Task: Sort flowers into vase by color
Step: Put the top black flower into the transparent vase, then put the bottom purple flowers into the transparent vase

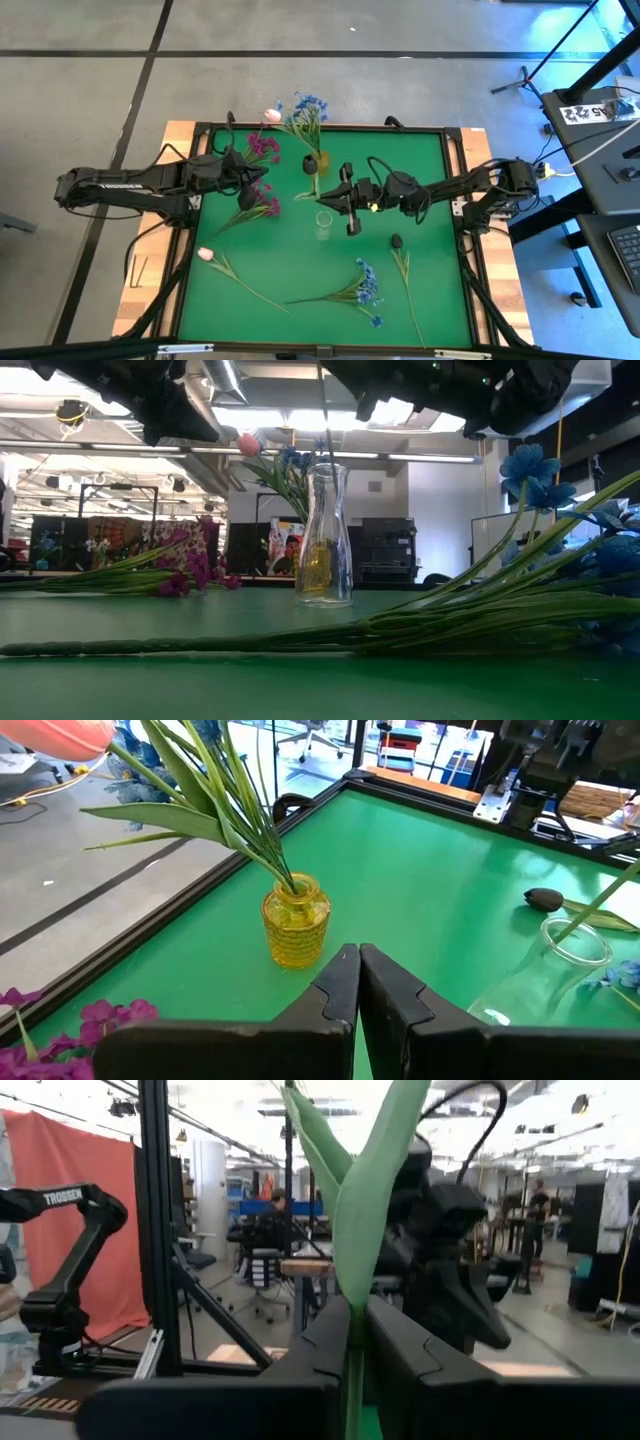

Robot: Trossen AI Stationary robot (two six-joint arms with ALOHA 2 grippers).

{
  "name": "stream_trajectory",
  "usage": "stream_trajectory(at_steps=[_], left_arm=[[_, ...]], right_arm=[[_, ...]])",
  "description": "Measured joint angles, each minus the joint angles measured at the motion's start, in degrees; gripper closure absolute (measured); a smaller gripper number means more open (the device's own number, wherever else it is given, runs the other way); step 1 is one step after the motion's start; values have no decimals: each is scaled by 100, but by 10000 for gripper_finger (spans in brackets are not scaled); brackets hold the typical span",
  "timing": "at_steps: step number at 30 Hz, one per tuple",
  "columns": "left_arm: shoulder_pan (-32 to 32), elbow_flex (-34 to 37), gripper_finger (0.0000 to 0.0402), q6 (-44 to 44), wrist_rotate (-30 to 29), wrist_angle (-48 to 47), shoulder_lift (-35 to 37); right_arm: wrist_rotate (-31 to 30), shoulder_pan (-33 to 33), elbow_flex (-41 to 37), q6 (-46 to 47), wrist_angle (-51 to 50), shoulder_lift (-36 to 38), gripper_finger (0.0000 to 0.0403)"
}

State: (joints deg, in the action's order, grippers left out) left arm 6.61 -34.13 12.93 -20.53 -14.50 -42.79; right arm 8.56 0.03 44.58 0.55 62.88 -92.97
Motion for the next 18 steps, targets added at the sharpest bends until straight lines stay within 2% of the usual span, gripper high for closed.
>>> stream_trajectory(at_steps=[8,18], left_arm=[[0,-2,395,0,4,-7,0],[0,0,395,9,5,-8,-2]], right_arm=[[0,0,0,68,-382,2,324],[-300,0,-1,67,-1522,14,279]])
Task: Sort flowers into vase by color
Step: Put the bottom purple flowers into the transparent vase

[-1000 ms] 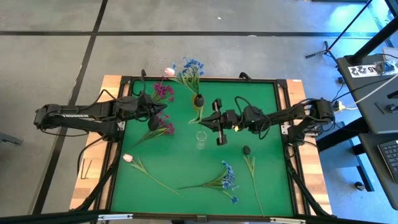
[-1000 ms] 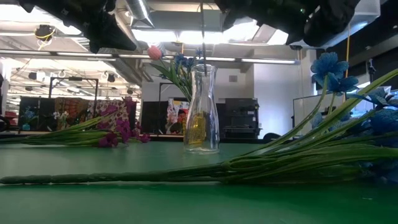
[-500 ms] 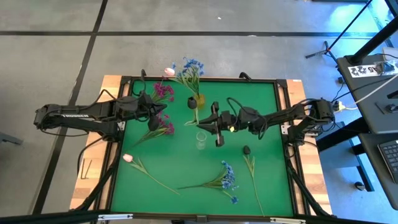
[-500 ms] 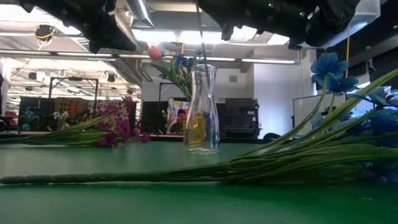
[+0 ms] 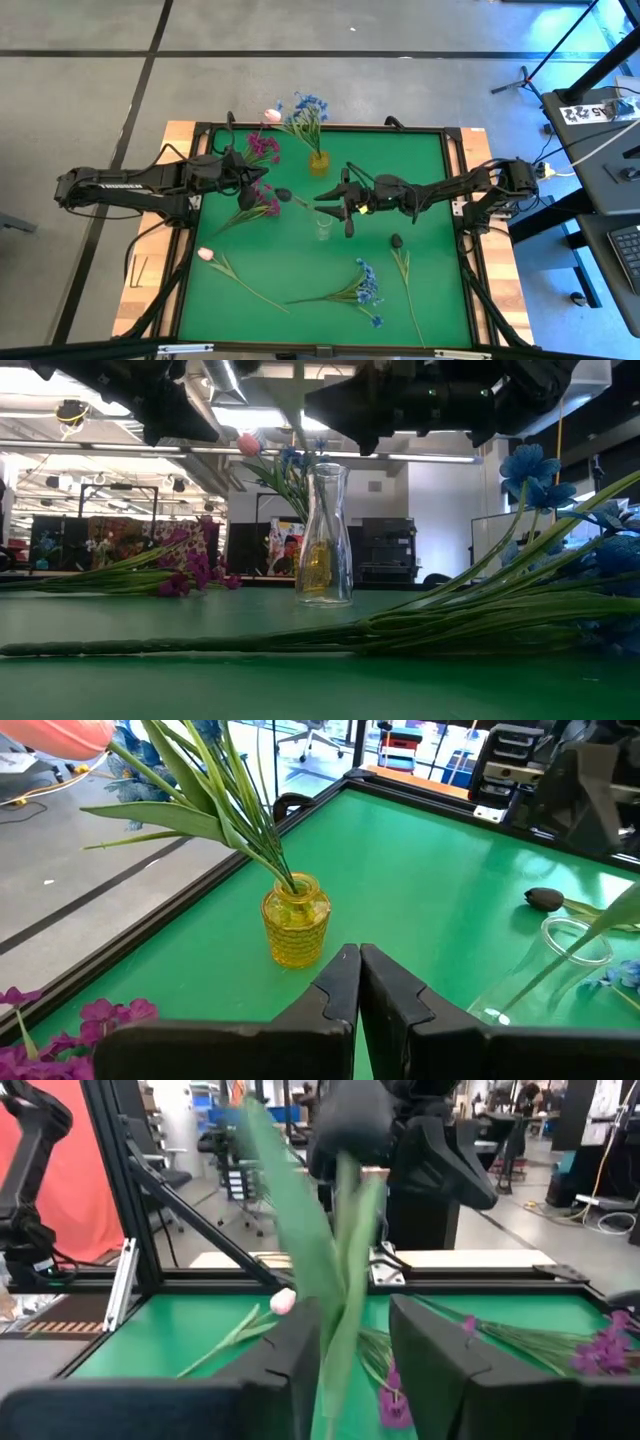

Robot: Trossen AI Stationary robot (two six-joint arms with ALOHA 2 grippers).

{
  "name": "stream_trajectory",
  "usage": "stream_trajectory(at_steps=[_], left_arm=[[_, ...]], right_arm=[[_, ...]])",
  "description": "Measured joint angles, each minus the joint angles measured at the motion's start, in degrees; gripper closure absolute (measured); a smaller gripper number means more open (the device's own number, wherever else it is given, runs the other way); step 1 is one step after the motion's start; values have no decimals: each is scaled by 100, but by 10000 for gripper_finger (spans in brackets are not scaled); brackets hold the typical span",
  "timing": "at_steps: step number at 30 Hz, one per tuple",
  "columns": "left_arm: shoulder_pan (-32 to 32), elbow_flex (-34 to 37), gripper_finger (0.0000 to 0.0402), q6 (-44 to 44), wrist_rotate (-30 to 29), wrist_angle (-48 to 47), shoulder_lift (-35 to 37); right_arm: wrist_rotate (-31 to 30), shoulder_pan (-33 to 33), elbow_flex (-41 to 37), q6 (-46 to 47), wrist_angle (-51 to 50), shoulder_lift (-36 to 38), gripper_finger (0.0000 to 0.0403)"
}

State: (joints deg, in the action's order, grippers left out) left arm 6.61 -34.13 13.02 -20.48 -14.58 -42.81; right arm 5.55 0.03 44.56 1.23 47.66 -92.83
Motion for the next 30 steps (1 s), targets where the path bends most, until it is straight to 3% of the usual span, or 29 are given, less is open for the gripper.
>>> stream_trajectory(at_steps=[9,15,19,24,30], left_arm=[[0,-1,395,15,23,67,7],[-3,-244,395,-101,575,-119,7],[-66,-743,395,-142,706,-788,5],[-191,-1526,395,-157,275,-1986,-66],[-234,-2113,385,-59,221,-2981,-367]], right_arm=[[1,0,-1,-37,-6,293,239],[-148,-2,-1,-188,-465,682,235],[-381,0,-1,-307,-996,1088,235],[-513,0,-1,-318,-1473,1540,235],[-513,0,-1,-305,-1842,1783,235]])
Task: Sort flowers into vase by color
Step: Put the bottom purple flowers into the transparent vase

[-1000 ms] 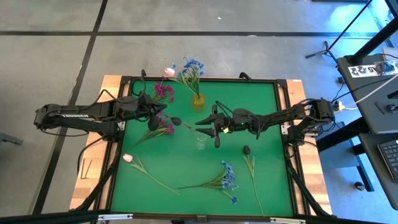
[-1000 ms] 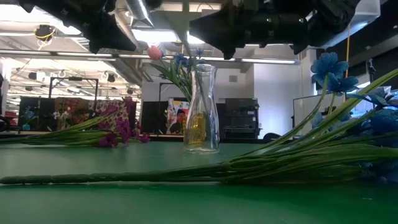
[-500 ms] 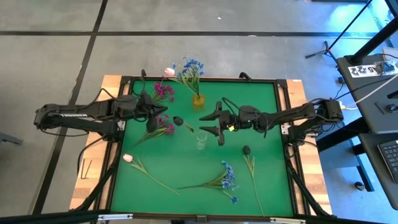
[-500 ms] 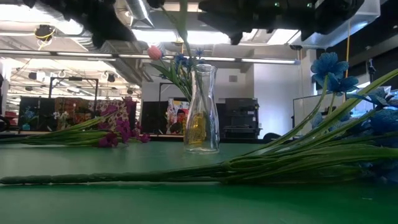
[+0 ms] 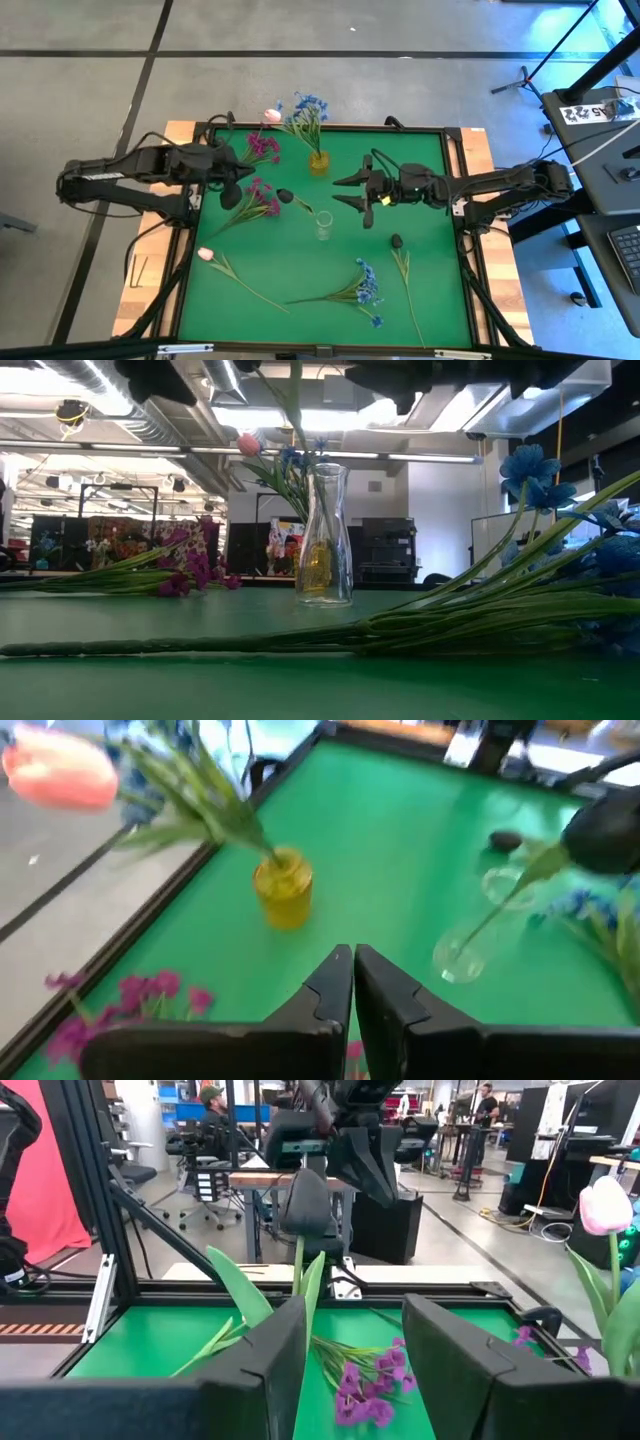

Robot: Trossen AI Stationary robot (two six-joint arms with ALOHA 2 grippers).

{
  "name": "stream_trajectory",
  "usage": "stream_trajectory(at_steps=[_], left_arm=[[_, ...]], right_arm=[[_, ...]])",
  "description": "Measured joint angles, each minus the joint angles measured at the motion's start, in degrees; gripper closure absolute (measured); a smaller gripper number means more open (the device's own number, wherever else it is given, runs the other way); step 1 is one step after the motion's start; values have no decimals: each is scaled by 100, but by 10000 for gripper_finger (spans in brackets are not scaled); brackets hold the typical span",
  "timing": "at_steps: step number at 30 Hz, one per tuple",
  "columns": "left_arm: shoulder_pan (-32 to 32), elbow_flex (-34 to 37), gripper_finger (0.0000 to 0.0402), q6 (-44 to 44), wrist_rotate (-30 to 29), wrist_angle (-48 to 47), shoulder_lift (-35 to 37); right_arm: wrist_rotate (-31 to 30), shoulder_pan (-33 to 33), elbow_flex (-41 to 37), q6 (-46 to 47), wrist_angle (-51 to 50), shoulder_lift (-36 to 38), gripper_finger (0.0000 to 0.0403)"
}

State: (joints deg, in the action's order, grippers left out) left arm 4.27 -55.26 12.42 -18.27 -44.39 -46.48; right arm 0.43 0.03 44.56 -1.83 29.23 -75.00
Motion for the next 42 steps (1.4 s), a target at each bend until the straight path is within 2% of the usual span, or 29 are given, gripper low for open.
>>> stream_trajectory(at_steps=[3,7,11,16,21,25,30,42], left_arm=[[0,-9,364,227,-353,-506,-213],[7,-9,321,675,-426,-1383,-588],[4,-7,282,1172,-64,-2070,-936],[2,11,257,1679,175,-2450,-1240],[82,510,251,1715,262,-2416,-1293],[416,1144,251,1749,812,-2214,-1274],[483,1813,251,1883,1595,-1365,-1307],[472,2612,251,3093,1584,-379,-1358]], right_arm=[[13,-7,0,53,-62,3,235],[57,-9,0,153,-211,0,236],[61,-20,0,155,-300,-2,236],[63,-133,0,127,-337,-4,236],[8,-283,0,9,-386,-4,236],[2,-393,0,2,-384,-4,236],[2,-379,0,-15,-387,-4,236],[-105,-376,0,-20,-420,-4,236]])
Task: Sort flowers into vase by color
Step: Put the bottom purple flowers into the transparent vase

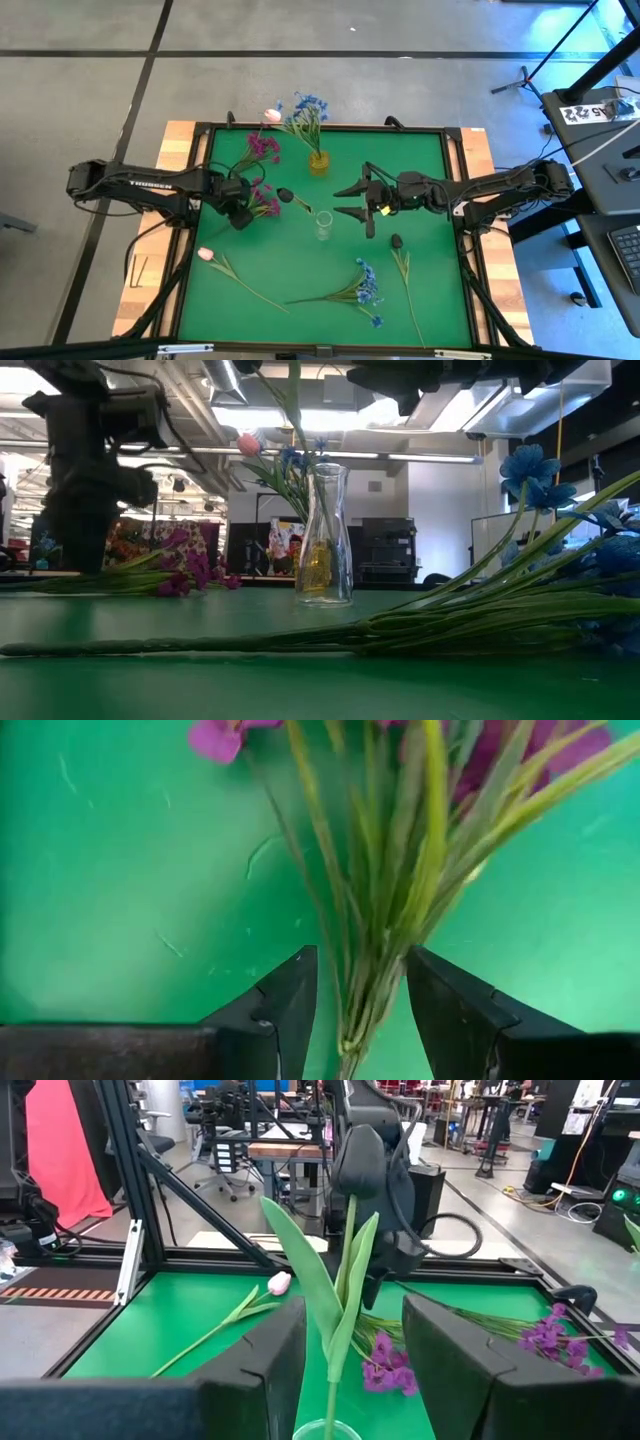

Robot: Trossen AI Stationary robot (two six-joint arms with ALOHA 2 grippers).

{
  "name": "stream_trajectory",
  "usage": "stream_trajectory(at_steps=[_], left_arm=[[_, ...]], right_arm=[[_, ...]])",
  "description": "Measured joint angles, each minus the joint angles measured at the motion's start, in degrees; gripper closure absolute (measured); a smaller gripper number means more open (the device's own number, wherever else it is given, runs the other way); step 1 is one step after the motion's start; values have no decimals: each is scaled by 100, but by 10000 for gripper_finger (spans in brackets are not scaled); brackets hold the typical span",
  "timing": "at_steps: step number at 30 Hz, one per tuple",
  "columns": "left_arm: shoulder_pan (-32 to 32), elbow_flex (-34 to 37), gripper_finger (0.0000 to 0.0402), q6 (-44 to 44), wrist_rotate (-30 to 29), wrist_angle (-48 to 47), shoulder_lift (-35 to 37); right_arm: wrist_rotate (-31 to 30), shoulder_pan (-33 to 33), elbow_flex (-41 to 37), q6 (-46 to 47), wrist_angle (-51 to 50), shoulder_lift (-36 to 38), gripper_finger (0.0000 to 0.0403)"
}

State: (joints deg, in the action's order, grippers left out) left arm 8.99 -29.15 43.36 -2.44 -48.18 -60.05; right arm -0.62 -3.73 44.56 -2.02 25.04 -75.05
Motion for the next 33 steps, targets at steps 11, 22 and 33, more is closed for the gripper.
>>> stream_trajectory(at_steps=[11,22,33], left_arm=[[-252,291,251,560,-258,395,-344],[-308,291,295,662,-601,691,-337],[-306,136,391,530,-881,924,-329]], right_arm=[[-32,0,0,0,-52,0,236],[-190,0,0,0,-96,0,236],[-136,-7,0,0,-147,266,236]])
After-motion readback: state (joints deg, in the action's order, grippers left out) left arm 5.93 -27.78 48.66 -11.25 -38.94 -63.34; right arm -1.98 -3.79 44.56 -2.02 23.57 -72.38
